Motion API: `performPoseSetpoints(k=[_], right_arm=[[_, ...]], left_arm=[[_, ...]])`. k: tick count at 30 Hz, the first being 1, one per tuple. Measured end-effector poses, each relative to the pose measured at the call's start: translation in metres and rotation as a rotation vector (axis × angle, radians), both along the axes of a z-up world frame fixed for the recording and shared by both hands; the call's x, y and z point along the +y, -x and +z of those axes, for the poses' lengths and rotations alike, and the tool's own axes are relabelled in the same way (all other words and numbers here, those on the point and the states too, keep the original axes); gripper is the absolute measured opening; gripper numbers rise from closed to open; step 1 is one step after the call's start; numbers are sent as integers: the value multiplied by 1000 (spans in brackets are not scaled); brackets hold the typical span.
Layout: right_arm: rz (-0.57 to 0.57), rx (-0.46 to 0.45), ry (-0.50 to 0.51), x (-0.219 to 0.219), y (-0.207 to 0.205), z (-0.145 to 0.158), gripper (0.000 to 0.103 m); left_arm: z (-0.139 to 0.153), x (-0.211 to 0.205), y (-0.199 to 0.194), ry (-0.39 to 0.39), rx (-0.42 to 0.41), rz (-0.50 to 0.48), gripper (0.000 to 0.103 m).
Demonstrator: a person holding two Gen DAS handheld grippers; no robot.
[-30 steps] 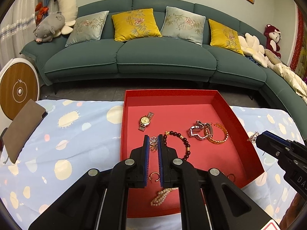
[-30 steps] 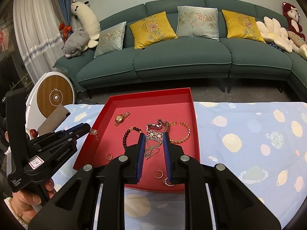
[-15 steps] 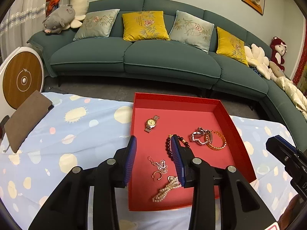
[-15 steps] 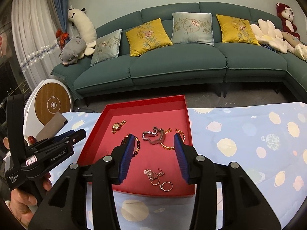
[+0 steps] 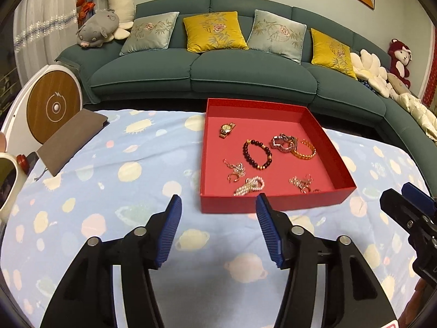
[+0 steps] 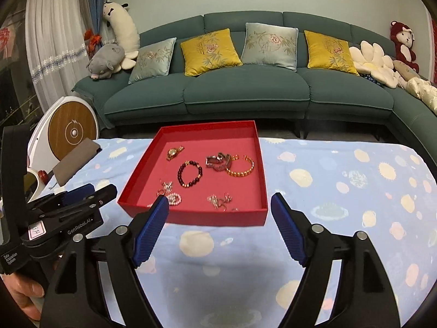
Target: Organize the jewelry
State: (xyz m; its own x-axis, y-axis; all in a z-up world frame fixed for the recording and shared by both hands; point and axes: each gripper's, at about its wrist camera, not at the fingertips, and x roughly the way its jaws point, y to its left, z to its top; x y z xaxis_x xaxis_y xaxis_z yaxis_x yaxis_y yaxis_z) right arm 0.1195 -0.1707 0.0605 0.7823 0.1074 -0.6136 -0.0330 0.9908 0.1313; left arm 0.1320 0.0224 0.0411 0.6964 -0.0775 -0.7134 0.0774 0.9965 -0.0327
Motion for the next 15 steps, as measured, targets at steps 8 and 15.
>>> performPoseSetpoints(k=[8, 15], right_arm=[[2, 41, -16, 6, 37, -17, 79], [8, 44, 33, 12, 34, -24, 85]], left_arm=[[-3, -4, 29, -17, 14, -23, 70], [-8, -9, 28, -58, 8, -28, 74]])
